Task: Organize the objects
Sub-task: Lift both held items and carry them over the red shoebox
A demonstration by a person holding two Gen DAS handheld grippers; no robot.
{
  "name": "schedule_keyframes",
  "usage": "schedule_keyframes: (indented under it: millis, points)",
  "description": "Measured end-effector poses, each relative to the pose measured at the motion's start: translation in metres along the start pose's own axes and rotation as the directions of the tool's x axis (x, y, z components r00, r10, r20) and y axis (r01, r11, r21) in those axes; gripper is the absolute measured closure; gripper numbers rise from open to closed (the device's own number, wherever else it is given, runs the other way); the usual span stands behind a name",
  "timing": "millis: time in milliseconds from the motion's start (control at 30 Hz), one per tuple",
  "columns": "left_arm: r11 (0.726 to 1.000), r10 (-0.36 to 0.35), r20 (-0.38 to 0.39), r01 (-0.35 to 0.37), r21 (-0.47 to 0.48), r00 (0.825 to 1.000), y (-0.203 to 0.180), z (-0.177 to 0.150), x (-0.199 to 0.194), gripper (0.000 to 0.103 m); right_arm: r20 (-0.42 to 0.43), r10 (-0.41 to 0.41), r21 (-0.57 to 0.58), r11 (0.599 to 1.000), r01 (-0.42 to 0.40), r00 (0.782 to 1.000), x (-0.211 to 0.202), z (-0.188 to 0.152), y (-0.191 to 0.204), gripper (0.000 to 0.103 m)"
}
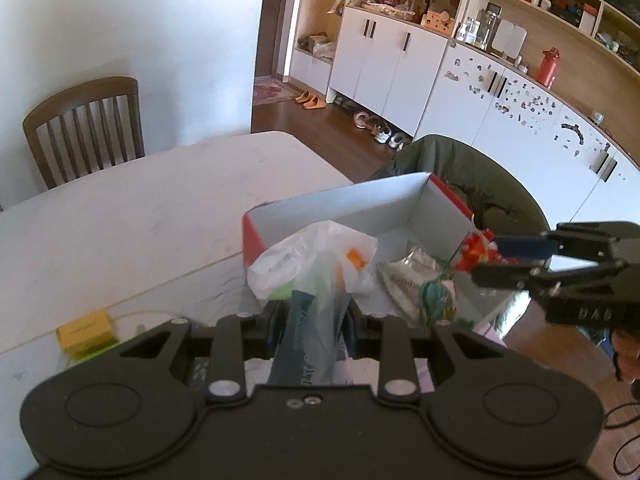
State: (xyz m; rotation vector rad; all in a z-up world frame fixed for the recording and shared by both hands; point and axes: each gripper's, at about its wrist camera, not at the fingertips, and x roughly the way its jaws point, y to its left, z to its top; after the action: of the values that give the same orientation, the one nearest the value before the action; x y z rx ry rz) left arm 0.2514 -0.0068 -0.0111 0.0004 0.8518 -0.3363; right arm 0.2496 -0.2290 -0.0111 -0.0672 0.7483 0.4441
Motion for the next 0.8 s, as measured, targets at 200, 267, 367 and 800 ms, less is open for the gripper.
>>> schedule_keyframes:
  millis: [200, 267, 367, 800]
  points:
    - [1.000, 0.013, -0.014, -0.013, 0.019, 1.000, -0.017, 0.023, 0.025, 0.074, -0.025, 0.024, -0.011, 1.000, -0.024, 0.999, 0.021, 0.001, -0.014, 0.064]
    - [0.999, 0.021, -0.014, -0.021, 0.027, 1.000, -0.022, 0.030, 0.034, 0.074, -0.033, 0.034, -0.024, 0.999, -0.035, 0.999, 0.027, 0.002, -0.015, 0.064]
    - [0.999, 0.030, -0.022, -0.029, 0.020, 0.999, -0.028, 0.039, 0.049, 0.073, -0.055, 0.049, -0.028, 0.998, -0.051, 0.997, 0.039, 0.000, -0.017, 0.064]
    - [0.995, 0.083, -0.113, -0.077, 0.058, 0.990, -0.046, 0.055, 0.120, 0.073, -0.163, 0.066, -0.066, 0.995, -0.077, 0.984, 0.082, -0.020, -0.016, 0.064]
